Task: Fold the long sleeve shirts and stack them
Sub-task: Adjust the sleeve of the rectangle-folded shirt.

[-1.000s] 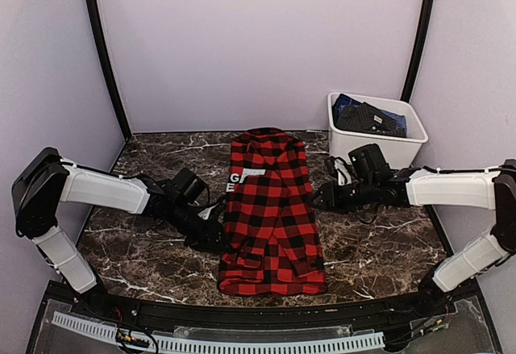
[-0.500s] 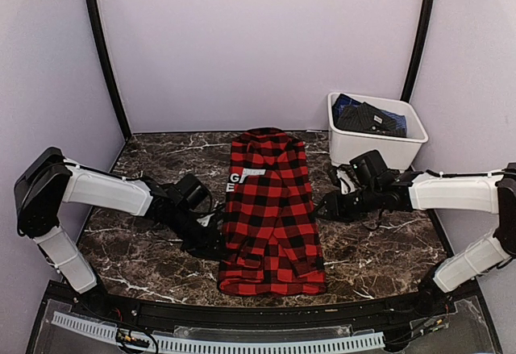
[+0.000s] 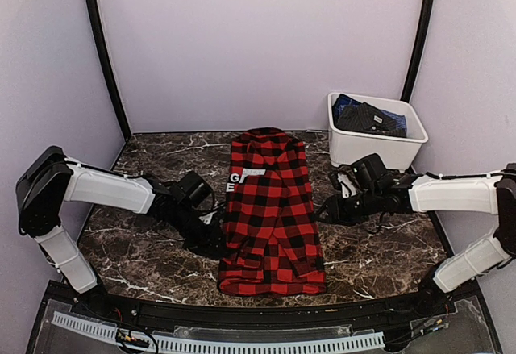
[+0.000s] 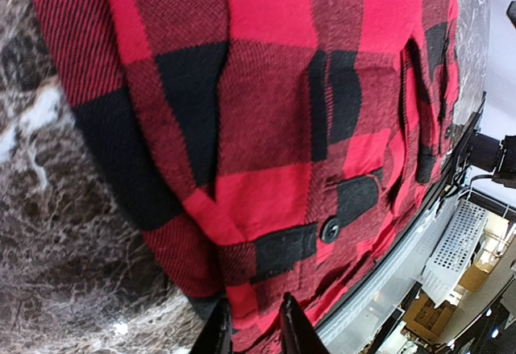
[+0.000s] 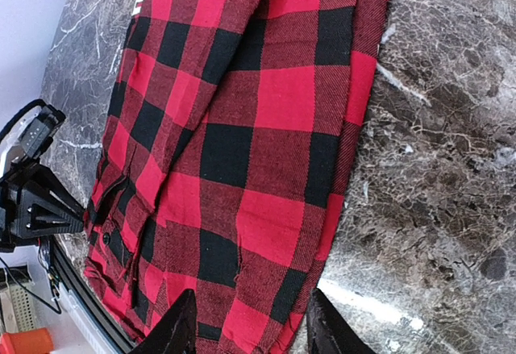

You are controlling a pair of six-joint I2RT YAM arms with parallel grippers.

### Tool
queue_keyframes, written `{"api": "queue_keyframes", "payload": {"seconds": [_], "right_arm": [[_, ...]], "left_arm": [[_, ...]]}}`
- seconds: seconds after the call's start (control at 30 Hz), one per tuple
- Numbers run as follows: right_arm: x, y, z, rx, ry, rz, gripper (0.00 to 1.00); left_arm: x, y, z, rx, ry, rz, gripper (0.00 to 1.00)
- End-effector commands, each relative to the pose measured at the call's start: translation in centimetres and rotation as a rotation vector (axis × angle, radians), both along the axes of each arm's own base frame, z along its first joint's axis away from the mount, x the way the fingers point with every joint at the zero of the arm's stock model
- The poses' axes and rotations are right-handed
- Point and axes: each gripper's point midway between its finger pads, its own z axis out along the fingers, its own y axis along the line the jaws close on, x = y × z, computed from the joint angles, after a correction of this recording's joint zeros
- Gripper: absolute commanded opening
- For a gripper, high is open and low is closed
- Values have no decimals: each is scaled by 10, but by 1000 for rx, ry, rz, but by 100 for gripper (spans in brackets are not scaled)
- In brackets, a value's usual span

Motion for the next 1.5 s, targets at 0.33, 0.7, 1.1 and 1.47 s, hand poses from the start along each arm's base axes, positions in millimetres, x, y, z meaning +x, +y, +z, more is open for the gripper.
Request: {"api": "queue_keyframes", "payload": {"seconds": [0.33, 0.7, 1.1, 1.47], "right_arm": [[-4, 2, 1, 11, -19, 17, 43], [-15, 0, -4, -10, 2, 41, 43], [-48, -4, -18, 3, 97, 102, 44], [-86, 3, -34, 58, 223, 148, 49]], "left_arm": [[-12, -8, 8, -22, 41, -44, 0], [-34, 0, 8, -18, 139, -98, 0], [-11, 4, 28, 20, 2, -51, 32], [-9, 15, 11, 5, 11, -4, 42]]}}
